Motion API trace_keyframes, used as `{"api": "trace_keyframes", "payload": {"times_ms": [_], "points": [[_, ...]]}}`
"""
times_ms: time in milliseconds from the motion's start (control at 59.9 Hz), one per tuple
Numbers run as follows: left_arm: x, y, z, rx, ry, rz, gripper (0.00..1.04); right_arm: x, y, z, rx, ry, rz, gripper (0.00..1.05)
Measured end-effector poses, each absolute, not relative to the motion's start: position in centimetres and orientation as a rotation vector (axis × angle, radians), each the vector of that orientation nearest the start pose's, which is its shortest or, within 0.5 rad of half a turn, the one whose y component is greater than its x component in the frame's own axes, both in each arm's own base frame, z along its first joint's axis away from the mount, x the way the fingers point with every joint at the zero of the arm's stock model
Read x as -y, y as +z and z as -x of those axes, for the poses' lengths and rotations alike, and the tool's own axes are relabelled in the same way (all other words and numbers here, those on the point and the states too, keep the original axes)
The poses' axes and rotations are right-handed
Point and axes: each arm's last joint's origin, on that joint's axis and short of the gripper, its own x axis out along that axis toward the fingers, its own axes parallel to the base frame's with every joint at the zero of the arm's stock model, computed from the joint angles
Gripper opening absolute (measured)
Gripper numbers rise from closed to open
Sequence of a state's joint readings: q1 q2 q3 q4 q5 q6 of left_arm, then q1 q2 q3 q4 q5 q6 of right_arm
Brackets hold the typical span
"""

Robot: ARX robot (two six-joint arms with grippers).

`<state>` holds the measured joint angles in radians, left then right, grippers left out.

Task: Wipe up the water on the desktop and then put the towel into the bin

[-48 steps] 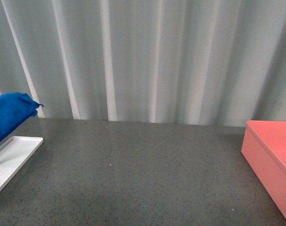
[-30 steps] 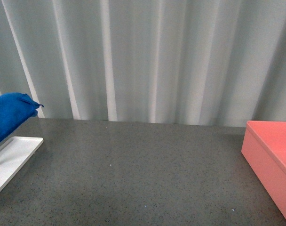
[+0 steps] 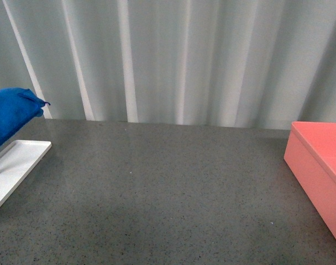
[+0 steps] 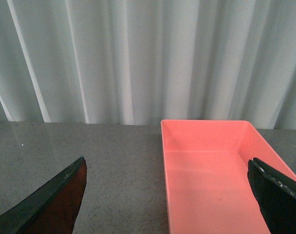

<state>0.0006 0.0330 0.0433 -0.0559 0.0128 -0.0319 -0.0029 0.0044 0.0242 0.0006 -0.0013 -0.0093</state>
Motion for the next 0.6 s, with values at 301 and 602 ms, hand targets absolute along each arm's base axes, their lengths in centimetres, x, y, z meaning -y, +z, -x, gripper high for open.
{"api": "trace_keyframes", "payload": {"times_ms": [301, 602], "points": [[1.3, 24.1, -16.9, -0.429, -0.042, 0.148, 0.98, 0.0, 17.2, -9.6, 0.021, -0.001, 0.010, 0.98], [-0.2, 26.5, -32.6, -0.630, -0.011, -0.107, 0.98, 0.0, 17.2, -9.6, 0.021, -0.001, 0.010, 0.98]]}}
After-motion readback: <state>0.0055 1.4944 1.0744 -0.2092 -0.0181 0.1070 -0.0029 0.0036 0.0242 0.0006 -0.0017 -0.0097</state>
